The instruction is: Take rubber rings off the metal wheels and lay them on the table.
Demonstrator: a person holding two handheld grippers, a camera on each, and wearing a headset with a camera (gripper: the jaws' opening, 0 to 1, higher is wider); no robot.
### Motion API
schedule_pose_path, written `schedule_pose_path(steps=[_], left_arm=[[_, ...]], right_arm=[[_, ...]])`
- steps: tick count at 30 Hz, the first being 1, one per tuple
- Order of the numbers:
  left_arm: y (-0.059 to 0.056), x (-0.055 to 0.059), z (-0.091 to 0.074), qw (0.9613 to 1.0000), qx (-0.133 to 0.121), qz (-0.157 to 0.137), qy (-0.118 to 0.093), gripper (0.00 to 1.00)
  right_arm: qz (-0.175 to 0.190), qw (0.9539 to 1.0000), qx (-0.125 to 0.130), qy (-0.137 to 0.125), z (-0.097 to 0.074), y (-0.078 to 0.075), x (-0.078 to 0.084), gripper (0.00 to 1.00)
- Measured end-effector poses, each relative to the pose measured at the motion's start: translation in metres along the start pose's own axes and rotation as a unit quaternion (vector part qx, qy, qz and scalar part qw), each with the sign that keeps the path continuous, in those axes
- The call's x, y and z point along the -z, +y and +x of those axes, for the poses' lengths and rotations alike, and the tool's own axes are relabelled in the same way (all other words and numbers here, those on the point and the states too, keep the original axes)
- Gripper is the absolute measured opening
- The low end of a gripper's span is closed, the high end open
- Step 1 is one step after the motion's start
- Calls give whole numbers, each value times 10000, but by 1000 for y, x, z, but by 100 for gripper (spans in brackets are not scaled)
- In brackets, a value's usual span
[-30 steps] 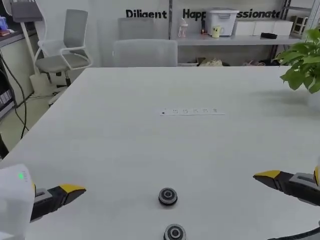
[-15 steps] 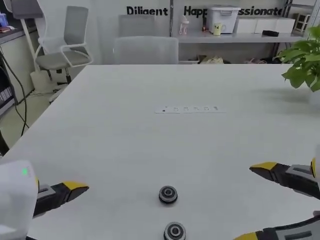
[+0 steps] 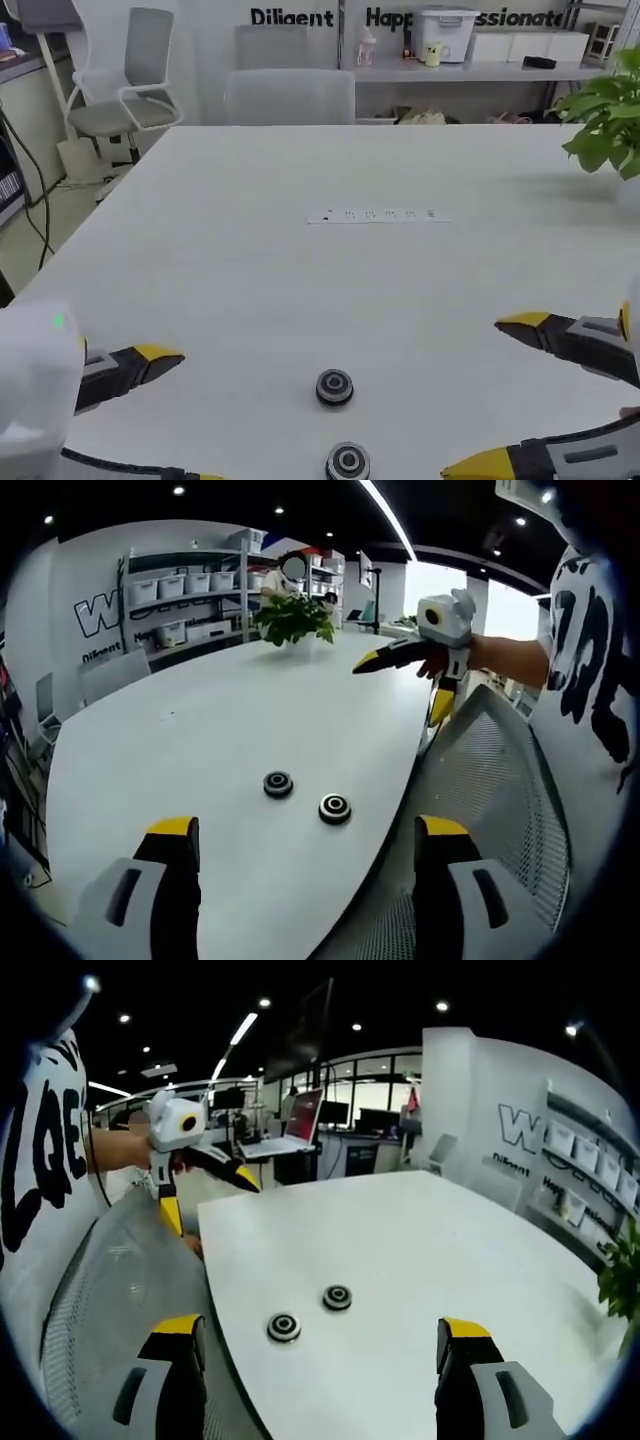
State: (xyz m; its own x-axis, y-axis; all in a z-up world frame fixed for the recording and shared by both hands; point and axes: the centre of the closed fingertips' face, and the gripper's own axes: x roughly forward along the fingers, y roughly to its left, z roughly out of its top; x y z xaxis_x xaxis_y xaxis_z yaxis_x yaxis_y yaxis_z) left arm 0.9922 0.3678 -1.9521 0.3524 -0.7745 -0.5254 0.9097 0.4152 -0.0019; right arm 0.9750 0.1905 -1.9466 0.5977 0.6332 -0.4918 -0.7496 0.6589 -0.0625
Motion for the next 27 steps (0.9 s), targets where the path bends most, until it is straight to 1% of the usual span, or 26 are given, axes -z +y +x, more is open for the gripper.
schedule_pose_path(steps=[16, 27], left_arm=[[8, -3, 5, 9999, 5, 108, -1, 85], [11, -4, 13, 9998, 76, 193, -21, 82]], right_arm=[[-149, 9998, -57, -87, 8, -3, -8, 95], [-196, 9996, -146, -128, 18, -5, -3, 93]])
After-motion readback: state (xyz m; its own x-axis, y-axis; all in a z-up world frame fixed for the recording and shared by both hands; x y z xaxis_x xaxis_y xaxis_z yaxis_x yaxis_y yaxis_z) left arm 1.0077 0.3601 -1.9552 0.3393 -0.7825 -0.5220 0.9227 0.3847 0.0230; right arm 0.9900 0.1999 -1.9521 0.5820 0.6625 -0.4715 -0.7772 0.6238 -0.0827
